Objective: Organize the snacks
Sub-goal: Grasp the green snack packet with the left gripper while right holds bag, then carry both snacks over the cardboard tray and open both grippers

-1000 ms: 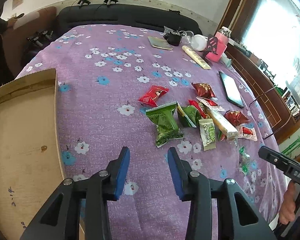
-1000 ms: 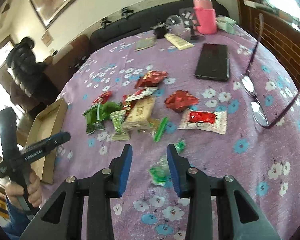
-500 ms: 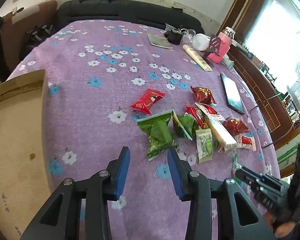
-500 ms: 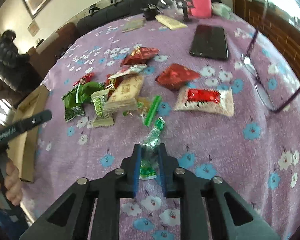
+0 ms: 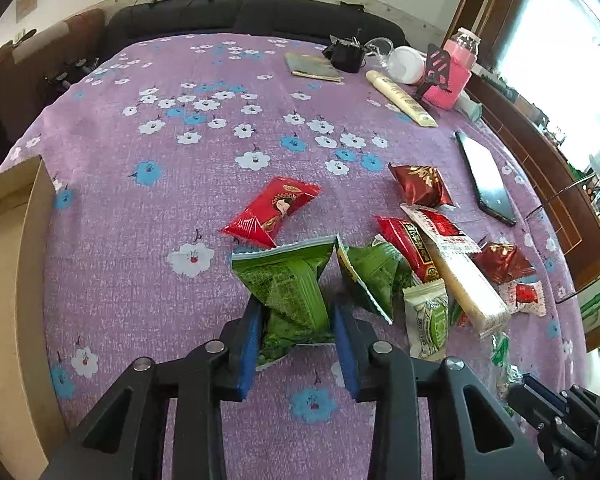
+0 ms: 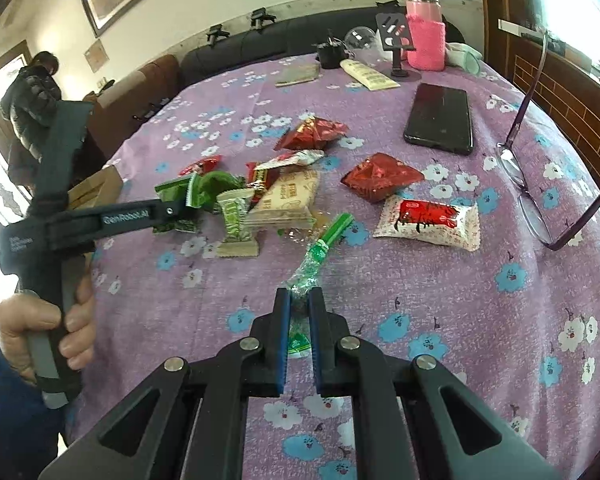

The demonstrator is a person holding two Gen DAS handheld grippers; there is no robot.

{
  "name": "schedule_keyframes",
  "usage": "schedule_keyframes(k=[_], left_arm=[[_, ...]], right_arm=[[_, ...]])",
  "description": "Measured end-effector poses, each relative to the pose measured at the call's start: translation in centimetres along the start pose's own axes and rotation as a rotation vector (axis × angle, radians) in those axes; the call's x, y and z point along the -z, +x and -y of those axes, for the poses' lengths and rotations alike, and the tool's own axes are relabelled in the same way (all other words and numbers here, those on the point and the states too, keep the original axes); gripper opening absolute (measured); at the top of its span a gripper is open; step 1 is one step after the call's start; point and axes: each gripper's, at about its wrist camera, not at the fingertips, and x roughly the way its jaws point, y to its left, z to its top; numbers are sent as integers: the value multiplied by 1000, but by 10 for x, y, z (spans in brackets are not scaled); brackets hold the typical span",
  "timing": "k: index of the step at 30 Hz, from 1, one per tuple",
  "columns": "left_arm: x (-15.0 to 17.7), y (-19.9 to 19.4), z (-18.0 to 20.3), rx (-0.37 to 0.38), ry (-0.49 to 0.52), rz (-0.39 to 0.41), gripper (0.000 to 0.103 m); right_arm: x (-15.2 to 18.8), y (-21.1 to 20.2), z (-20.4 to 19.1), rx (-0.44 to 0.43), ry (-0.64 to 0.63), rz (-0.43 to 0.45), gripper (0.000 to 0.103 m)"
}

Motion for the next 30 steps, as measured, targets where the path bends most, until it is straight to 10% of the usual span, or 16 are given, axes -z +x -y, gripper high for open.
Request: schedule_keyframes(k=[30], left_arm=[[40, -78, -37, 122, -24, 87, 30]], right_arm=[[-9, -4, -68, -89, -147, 17, 9]])
